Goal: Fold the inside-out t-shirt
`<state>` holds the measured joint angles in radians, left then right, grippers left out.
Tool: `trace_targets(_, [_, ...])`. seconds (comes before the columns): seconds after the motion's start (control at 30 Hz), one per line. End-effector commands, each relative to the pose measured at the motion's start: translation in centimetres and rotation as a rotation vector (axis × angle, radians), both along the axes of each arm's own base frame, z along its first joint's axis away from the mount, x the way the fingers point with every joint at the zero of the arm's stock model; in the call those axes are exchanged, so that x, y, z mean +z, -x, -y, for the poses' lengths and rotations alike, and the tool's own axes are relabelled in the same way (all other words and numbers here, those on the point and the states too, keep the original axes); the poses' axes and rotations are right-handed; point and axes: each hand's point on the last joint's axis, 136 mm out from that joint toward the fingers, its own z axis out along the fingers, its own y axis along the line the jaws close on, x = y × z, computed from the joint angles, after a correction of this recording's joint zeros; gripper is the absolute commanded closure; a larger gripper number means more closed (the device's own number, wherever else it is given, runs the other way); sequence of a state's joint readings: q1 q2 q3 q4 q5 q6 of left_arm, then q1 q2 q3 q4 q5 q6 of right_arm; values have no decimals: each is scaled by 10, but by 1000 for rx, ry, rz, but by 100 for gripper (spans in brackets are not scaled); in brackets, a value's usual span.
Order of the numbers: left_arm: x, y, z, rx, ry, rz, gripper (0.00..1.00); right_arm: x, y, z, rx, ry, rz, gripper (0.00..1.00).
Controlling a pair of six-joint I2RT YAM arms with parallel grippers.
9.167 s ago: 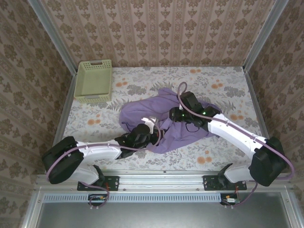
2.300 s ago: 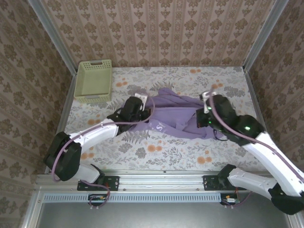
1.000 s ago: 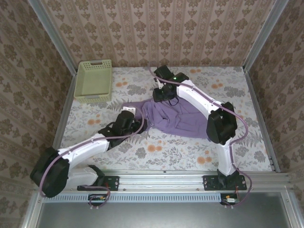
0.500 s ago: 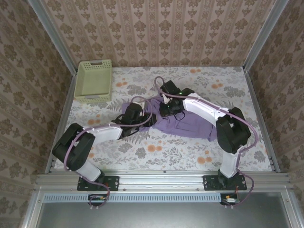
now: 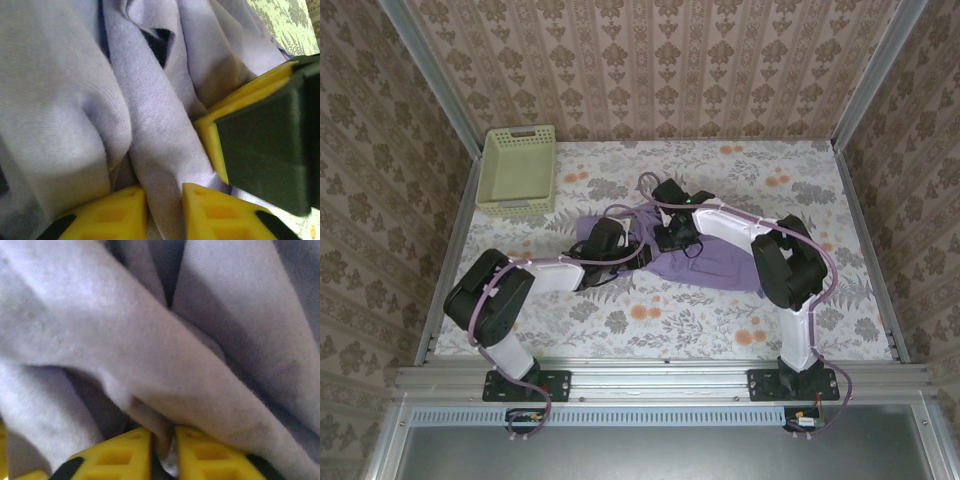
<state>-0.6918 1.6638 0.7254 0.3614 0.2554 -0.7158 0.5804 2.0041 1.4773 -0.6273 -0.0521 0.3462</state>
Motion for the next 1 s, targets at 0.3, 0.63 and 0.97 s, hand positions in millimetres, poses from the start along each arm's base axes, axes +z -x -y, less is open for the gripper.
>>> trace_targets(0.3, [-28, 15, -17, 12, -44, -32, 92, 86, 12, -8, 16, -185, 157, 100])
trace_targets(0.63, [-22, 24, -20, -1, -90, 17, 81, 112, 46, -4, -6, -394, 177, 100])
trace_targets(0.97, [49, 19, -27, -44, -207, 247, 37, 104, 64, 1, -17, -442, 182, 100])
